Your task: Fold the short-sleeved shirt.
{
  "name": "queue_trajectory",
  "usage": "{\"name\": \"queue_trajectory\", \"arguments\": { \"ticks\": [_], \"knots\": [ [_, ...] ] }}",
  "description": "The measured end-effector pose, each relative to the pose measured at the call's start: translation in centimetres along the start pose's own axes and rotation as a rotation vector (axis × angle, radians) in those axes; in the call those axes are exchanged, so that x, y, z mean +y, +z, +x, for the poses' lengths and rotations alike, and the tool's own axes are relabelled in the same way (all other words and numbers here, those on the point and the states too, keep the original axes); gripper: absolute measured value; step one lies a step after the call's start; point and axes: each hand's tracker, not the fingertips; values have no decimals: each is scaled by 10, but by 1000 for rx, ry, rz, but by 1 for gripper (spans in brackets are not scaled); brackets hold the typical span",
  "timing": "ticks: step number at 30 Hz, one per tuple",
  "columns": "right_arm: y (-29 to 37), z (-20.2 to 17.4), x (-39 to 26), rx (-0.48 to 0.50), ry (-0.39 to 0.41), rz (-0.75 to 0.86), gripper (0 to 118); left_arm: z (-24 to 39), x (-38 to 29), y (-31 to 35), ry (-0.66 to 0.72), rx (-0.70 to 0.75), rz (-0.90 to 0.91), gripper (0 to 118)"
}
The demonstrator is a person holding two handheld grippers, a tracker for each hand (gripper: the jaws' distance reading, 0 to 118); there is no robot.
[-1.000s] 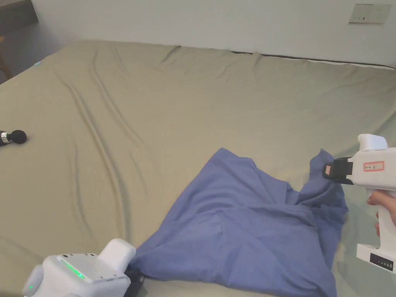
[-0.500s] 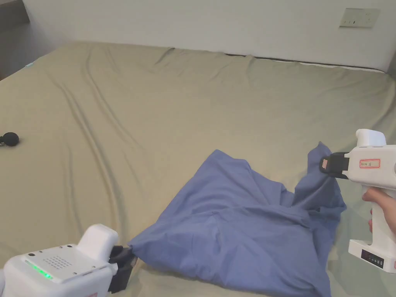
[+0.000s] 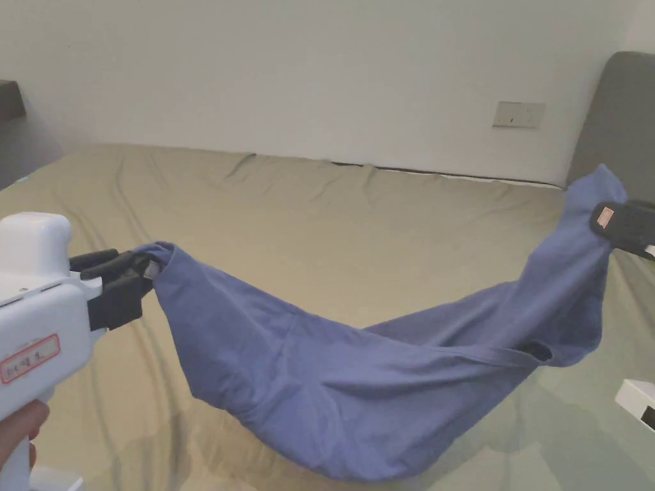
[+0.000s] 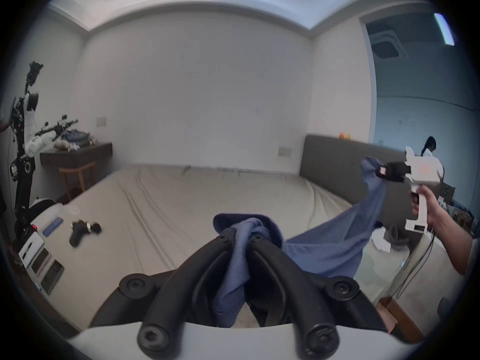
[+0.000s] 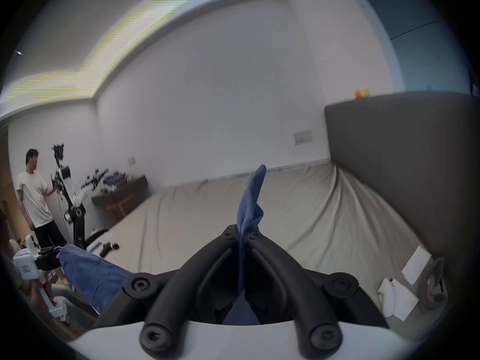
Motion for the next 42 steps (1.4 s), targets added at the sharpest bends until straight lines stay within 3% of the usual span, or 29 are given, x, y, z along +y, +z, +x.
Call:
{"name": "queue_trajectory", "arguments": {
  "ticks": [6,12,24,32,42],
  "knots": [
    [108,-2,53,9,-18,233,3,-12,68,64,52,39,190,7],
    [204,-13,91,39,20,385,3,-10,115,129,27,36,346,6],
    [305,-16,108,19,88,436,3,-22,141,200,-17,94,411,6],
    [245,-10,117,-26,115,328,3,-35,142,150,-54,141,314,6],
    [35,26,134,-108,13,166,4,-78,146,-29,-47,231,153,6]
  ]
}}
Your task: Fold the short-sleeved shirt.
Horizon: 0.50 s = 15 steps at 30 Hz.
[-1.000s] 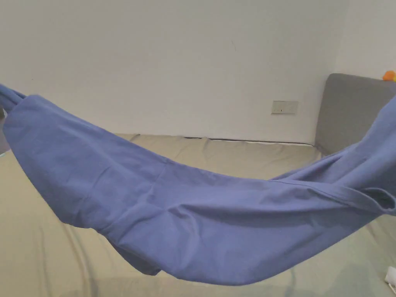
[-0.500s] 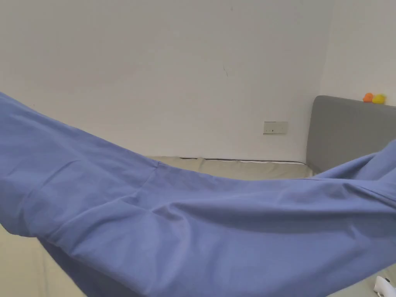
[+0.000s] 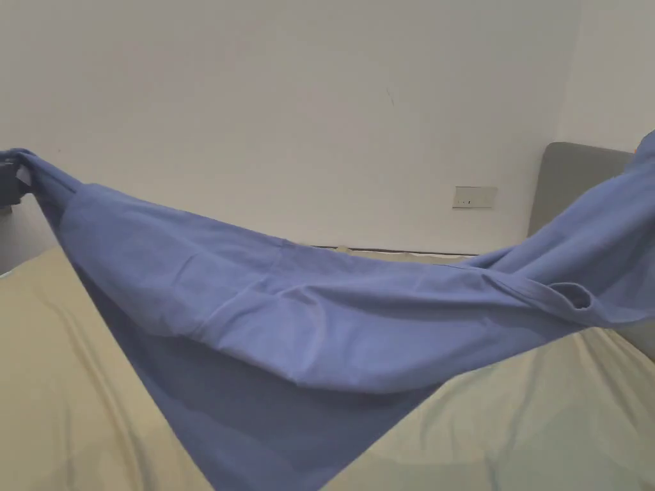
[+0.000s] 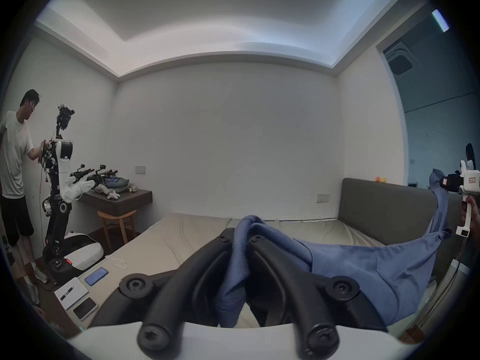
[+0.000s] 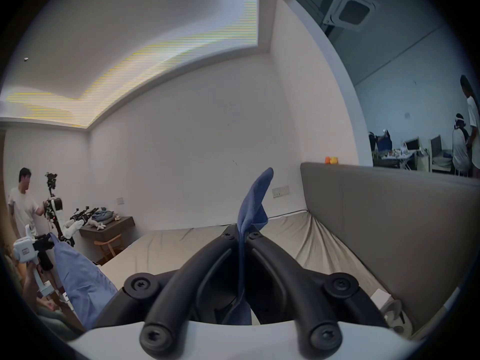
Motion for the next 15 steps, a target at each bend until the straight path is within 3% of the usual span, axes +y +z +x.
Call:
{"name": "queue_trajectory", "arguments": {
  "ticks": [3,10,15],
  "knots": [
    [-71,-7,-7,-51,28,-28,3,8,-5,-62,-13,15,-24,6],
    [-235,-17,-36,-149,1,-70,3,20,-28,-203,39,52,-59,6],
    [-314,-20,-61,-169,-19,-87,4,30,-53,-284,57,58,-84,6]
  ]
}}
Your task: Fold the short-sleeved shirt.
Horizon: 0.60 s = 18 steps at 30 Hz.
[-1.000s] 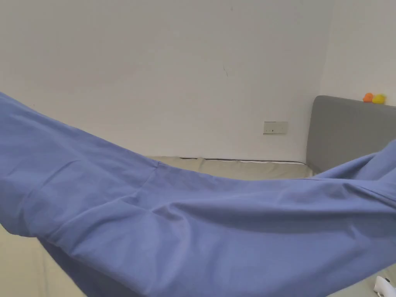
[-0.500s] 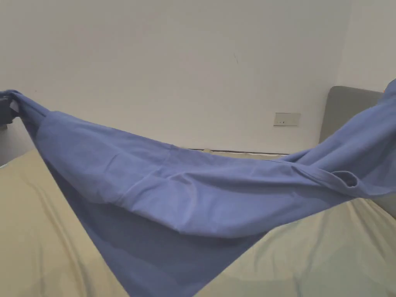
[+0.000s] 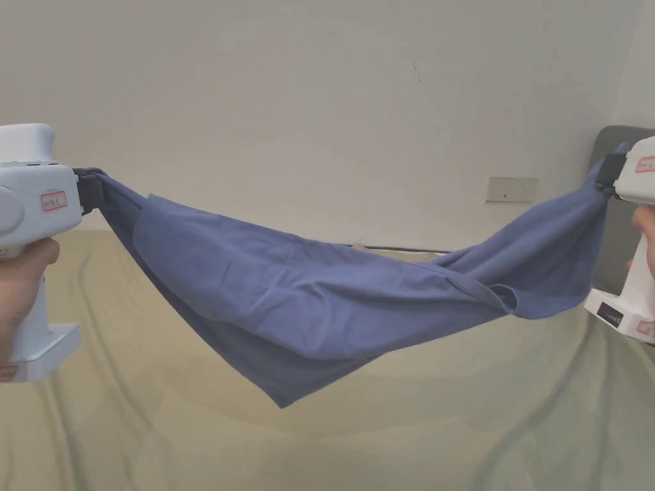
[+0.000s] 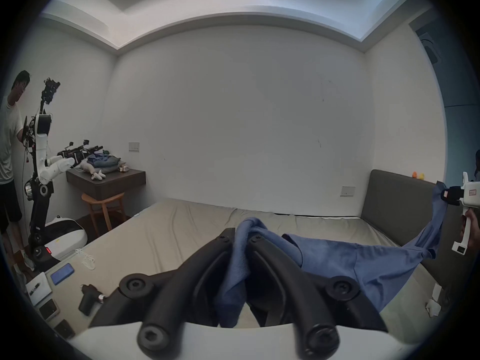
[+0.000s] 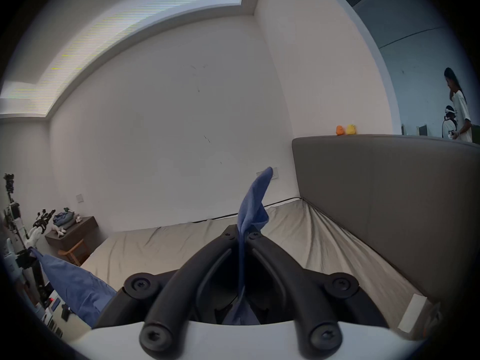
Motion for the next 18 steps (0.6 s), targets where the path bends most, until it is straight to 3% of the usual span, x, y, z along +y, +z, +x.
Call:
{"name": "queue_trajectory", "arguments": {
  "ticks": [8,18],
  "knots": [
    [-34,-4,-43,-13,8,-56,4,26,-34,-41,-20,-26,-67,6],
    [25,34,-120,31,46,-171,4,20,-101,2,-79,-121,-222,6]
  ]
}}
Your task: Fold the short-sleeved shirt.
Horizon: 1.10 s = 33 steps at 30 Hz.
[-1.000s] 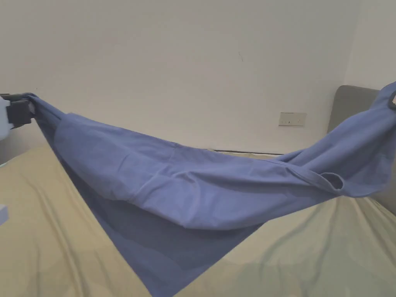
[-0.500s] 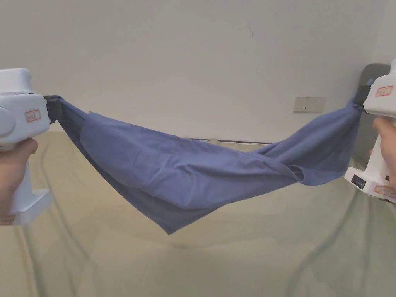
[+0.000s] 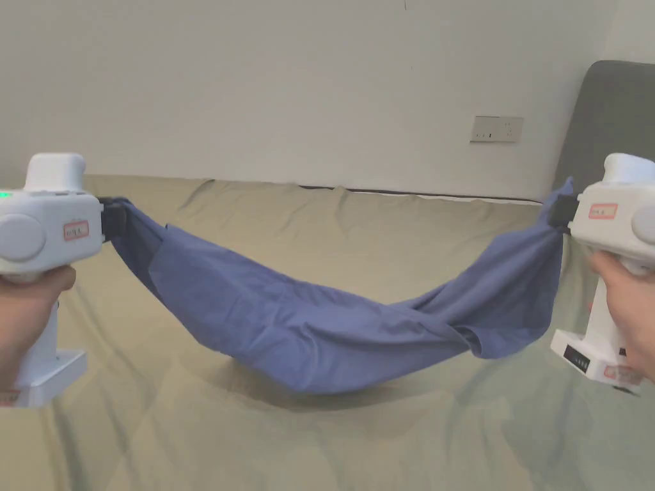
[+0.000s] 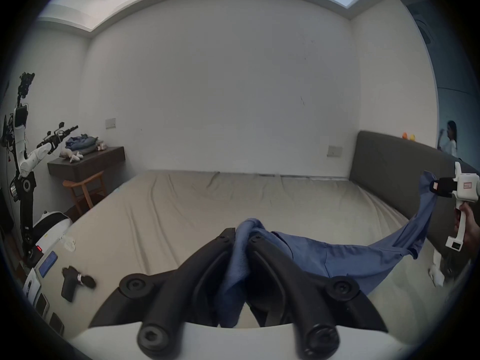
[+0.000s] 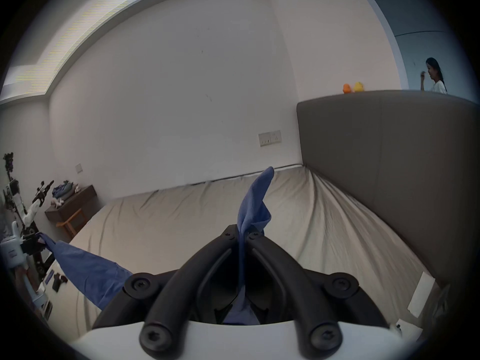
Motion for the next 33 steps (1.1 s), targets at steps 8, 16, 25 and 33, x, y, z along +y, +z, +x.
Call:
{"name": "queue_trajectory", "arguments": {
  "ticks": [8,16,25,33],
  "knots": [
    [103,33,-115,39,65,-123,4,-14,-114,107,-39,-78,-148,6],
    [203,63,-194,19,59,-169,4,-43,-200,211,61,-75,-217,6],
    [263,80,-244,25,-31,-297,4,-34,-258,289,42,-121,-258,6],
    [249,102,-293,-20,2,-425,4,-50,-298,300,50,-44,-332,7]
  ]
}}
